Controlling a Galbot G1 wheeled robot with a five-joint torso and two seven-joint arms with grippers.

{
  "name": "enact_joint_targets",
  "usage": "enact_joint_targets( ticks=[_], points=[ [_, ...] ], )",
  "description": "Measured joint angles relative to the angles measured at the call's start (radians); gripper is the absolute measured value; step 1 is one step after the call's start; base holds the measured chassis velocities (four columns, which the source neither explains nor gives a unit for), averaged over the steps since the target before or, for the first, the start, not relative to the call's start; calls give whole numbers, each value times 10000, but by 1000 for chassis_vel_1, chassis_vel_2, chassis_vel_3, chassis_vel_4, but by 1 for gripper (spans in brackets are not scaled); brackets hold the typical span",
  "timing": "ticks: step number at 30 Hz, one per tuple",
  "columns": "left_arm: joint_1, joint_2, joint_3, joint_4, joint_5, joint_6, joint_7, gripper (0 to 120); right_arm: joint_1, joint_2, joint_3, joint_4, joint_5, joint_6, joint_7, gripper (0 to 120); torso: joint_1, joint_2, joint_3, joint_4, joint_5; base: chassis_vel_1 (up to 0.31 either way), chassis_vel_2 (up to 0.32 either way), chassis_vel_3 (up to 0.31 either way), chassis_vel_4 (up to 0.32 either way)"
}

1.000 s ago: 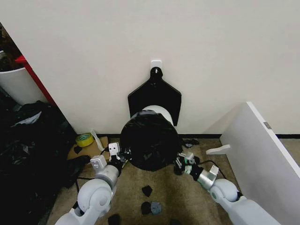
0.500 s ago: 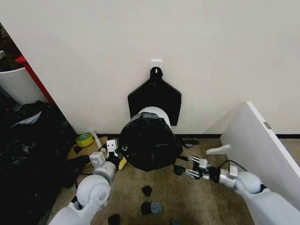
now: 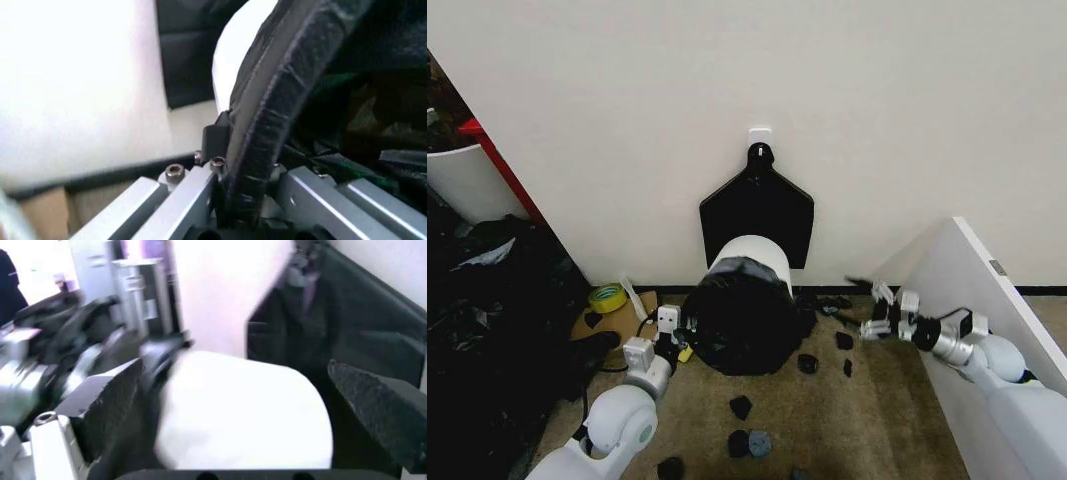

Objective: Place the garbage bag over the trash bin.

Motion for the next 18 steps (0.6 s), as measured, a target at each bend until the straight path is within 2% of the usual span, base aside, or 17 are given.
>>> enact_joint_targets(
  ticks=[1,3,5,7,9,15,17,18],
  points=[
    [0,0,0,0,0,0,0,0,0,0,0,0,0,0,0,100,0,0,0,0,0,0,0,0,0],
    [9,-9,-53,349,426,-652,421,0,-207,-74,-346,928,295,-761,1462,100,-1,-1,0,2,-2,0,0,0,0],
    [-21,-30,-83,565,564,-970,577,0,-326,-96,-528,1572,612,-1536,2226,100,0,0,0,4,-3,0,0,0,0],
    [-56,-46,-111,668,593,-1153,680,0,-402,-117,-667,2038,808,-2299,2623,100,0,0,0,2,-3,0,0,0,0],
    [-68,-47,-125,686,600,-1189,697,0,-412,-131,-716,2156,837,-2503,2715,100,0,0,0,1,-3,0,0,0,0],
    [-68,-20,-181,662,602,-1251,712,0,-395,-173,-1070,2503,671,-3238,3131,75,0,0,0,2,-2,0,0,0,0],
    [-59,-22,-181,645,605,-1251,713,0,-394,-171,-1112,2523,644,-3275,3181,73,0,0,0,2,-2,0,0,0,0],
    [-51,-32,-180,623,613,-1251,713,0,-394,-163,-1150,2549,608,-3312,3239,68,0,-1,0,2,-2,0,0,0,0]
  ],
)
